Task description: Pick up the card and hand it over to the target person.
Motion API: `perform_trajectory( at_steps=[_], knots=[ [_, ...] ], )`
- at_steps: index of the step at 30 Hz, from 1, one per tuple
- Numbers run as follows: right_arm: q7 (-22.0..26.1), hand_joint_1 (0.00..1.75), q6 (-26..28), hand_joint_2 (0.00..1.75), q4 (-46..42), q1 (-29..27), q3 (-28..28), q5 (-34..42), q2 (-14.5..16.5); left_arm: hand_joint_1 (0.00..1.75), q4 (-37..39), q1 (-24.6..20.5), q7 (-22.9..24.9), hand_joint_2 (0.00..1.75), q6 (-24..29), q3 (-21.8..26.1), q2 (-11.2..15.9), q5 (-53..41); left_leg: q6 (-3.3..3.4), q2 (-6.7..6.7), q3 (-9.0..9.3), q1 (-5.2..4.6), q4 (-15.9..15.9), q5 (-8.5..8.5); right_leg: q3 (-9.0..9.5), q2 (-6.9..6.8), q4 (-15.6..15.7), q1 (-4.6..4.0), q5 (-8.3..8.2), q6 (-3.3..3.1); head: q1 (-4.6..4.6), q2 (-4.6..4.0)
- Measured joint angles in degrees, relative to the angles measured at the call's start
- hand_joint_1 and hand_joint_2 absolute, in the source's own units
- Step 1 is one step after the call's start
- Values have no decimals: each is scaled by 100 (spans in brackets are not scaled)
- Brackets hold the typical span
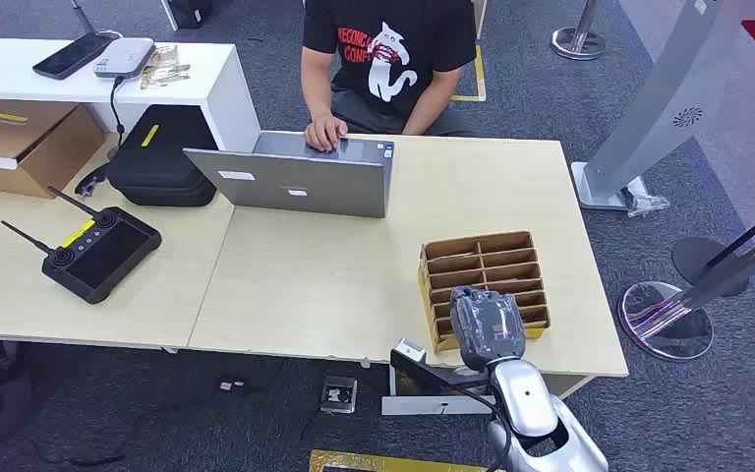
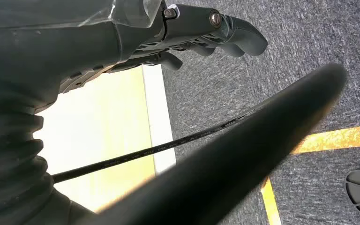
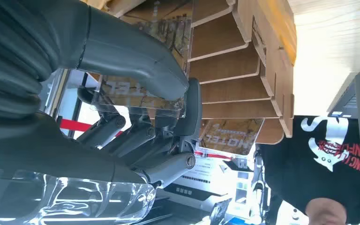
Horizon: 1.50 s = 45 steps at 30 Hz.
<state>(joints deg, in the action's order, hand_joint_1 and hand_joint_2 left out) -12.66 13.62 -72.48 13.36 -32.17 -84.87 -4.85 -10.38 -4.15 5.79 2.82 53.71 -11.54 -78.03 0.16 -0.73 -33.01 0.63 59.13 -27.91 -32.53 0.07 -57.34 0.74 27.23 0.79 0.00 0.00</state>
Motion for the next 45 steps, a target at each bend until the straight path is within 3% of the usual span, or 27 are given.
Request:
perform_trajectory(
  at_steps=[5,8,21,29,34,45],
  knots=[
    [89,171,339,175,-249,-24,255,-19,98,0,-5,-9,-9,175,-34,-22,-4,-18,-1,-1,-4,-1,3,0,-5,-1,-4,1,1,0,0,0],
    [228,174,491,175,-237,284,332,-5,199,0,-10,-21,-9,175,-51,-71,3,-52,-1,4,-7,-1,5,-1,-10,5,-7,1,0,0,0,0],
    [979,175,609,175,1752,2730,-69,520,876,0,-1,-42,-142,175,-23,-141,37,-106,-14,33,-4,-2,2,15,-21,33,-14,2,-20,-13,0,0],
    [1215,175,505,175,3314,4069,-164,761,1511,0,3,-57,-205,175,-26,-183,57,-120,-21,33,-8,-3,4,18,-29,35,-27,3,-20,-18,0,0],
    [1302,175,551,175,3820,4406,-205,839,1777,0,9,-45,-270,175,12,-170,59,-98,-21,20,-6,-1,3,17,-24,23,-27,1,-15,-16,0,0],
    [1337,175,674,175,4153,4534,-237,887,1850,0,7,-56,-283,175,-15,-210,71,-125,-21,9,-7,1,-1,22,-19,11,-21,-1,-18,-17,0,0]
  ],
)
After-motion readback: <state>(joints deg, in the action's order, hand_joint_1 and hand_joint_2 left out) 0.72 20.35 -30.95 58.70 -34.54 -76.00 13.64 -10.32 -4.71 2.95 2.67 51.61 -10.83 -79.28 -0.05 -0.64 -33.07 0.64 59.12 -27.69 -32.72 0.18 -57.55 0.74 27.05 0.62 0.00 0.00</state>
